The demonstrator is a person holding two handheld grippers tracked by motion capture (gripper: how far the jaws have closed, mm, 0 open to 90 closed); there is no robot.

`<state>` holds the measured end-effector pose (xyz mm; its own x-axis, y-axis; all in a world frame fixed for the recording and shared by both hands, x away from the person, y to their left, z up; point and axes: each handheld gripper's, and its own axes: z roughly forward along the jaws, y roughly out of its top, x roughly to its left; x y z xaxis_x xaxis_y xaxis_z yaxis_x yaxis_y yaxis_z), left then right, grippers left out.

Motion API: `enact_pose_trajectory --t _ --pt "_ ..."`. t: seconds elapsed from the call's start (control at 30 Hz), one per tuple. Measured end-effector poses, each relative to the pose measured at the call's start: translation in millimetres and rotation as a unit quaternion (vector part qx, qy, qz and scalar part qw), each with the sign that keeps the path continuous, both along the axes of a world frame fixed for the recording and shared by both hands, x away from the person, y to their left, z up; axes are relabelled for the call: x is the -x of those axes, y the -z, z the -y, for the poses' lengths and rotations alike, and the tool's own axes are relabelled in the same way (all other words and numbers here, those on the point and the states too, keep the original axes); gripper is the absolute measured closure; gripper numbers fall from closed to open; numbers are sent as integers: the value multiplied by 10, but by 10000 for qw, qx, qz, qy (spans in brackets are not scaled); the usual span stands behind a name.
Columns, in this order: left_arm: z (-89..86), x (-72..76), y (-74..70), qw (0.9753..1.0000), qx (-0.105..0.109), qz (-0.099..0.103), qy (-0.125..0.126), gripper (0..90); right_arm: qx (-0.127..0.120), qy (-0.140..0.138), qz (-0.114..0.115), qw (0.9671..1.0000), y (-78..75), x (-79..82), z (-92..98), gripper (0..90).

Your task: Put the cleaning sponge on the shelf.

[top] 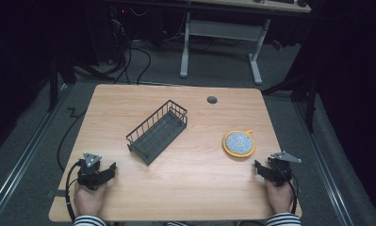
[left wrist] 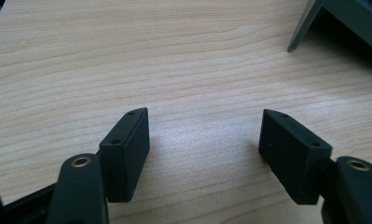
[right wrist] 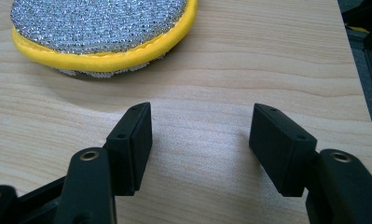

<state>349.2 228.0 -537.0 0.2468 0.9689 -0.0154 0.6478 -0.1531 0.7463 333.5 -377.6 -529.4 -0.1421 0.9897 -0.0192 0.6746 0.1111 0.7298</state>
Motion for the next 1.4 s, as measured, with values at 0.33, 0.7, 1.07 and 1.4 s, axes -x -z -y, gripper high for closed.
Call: enact_pose_trajectory --t 0.33,0.7,1.07,1.4 --pt "0 -11 0 10000 9 -5 27 335 0 -6 -3 10000 0 0 0 392" --pt "-12 -40 -2 9999 108 -1 55 345 0 -2 -2 10000 0 0 -1 394" --pt "-31 -30 -19 9993 295 -52 224 355 -1 -4 -1 10000 0 0 0 394" --pt "-51 -31 -170 9966 594 -256 512 378 -2 -4 -2 10000 0 1 0 394"
